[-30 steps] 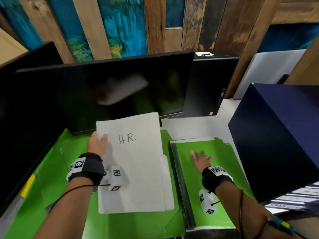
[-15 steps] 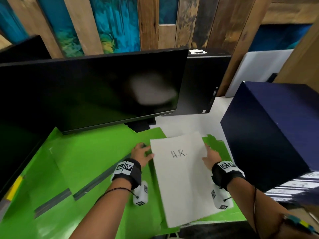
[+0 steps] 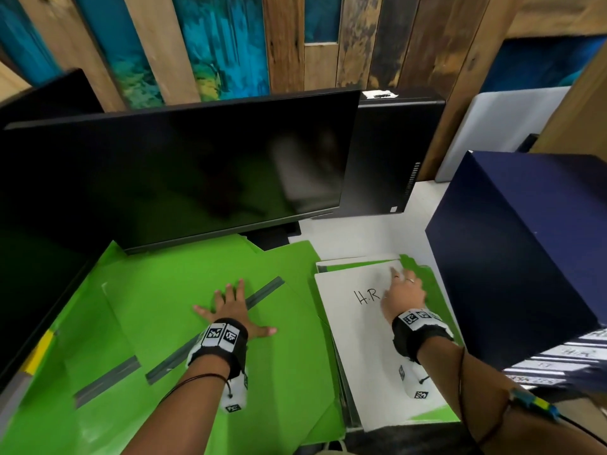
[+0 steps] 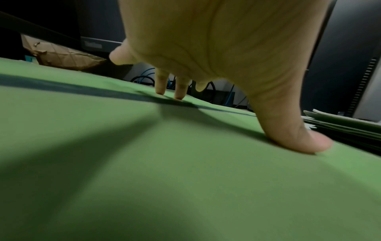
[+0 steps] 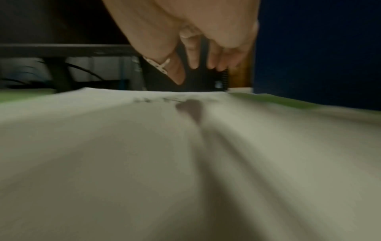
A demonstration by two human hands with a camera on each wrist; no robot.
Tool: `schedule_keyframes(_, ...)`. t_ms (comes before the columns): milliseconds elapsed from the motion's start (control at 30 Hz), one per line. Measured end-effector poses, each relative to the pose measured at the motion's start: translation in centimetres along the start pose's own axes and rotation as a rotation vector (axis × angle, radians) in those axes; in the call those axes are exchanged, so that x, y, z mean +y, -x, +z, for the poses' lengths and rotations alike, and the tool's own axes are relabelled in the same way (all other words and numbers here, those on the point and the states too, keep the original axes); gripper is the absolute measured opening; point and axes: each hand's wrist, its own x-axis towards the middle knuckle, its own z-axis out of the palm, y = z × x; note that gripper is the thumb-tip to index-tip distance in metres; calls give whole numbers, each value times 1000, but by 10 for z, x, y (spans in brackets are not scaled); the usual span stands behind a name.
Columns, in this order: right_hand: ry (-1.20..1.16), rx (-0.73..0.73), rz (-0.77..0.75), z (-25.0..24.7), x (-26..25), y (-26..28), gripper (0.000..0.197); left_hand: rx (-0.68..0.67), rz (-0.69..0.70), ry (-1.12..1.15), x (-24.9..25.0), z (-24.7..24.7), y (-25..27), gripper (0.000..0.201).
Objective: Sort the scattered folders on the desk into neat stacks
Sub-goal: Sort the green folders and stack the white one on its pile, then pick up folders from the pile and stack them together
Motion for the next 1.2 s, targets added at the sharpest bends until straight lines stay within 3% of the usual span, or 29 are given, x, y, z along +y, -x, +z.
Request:
schedule_keyframes(67, -127, -36, -289, 9, -36, 4, 49, 16, -8, -14, -3, 2, 5, 136)
schedule_keyframes(133, -211, -185, -447, 18, -76, 16, 46, 28, -12, -9, -5, 4, 10, 135)
schedule_keyframes(200, -236, -340, -450, 26, -112, 29, 44, 42, -17, -7, -8, 6, 14, 134)
schedule_keyframes(333, -133, -483, -341, 35, -154, 37, 72, 66, -31, -3, -13, 8, 24, 133)
schedule_keyframes(500, -385, -658, -288, 33, -171, 41, 88, 101, -57, 8, -15, 5, 36, 131)
schedule_keyframes(667, -308, -537, -479, 14, -173, 47, 105, 81, -50, -31, -17, -11, 43, 122)
schedule_keyframes(800, -165, -401, -562, -4, -171, 45, 76, 56, 9, -22, -9, -30, 47, 93)
schedule_keyframes(900, -235, -243, -551, -11, -166, 44, 66, 104, 70, -29, 1, -50, 55, 73)
schedule_keyframes(1000, -520, -148, -518, -27, -161, 38, 64, 257, 132, -60, 8, -85, 71, 56)
schedule_keyframes(1100, -876, -174, -518, -55, -149, 34, 26, 520, 206, -52, 16, -131, 95, 49)
schedule_keyframes(1200, -1040, -163, -510, -74, -127, 29, 32, 786, 348, 80, 25, -170, 123, 39)
